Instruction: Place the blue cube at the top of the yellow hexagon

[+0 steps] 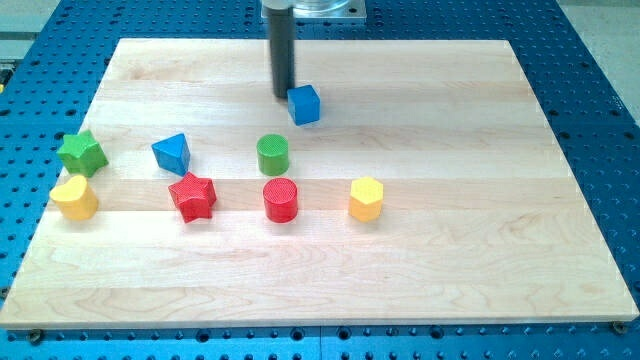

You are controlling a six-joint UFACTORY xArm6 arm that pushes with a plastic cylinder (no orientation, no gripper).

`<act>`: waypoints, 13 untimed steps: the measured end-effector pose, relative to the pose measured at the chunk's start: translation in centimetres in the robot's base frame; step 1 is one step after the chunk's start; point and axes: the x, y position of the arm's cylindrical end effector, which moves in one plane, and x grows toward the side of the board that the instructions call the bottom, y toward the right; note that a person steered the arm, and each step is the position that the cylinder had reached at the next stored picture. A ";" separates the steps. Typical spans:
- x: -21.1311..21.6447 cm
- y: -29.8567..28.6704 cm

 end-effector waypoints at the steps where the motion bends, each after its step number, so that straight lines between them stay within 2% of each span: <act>1: 3.1 6.3; 2: 5.2 13.1; 4: 6.0 15.0; 5: 8.2 13.9; 8: 8.9 15.4; 9: 7.6 20.7; 10: 9.5 24.3; 12: 10.3 12.8; 13: 10.5 19.5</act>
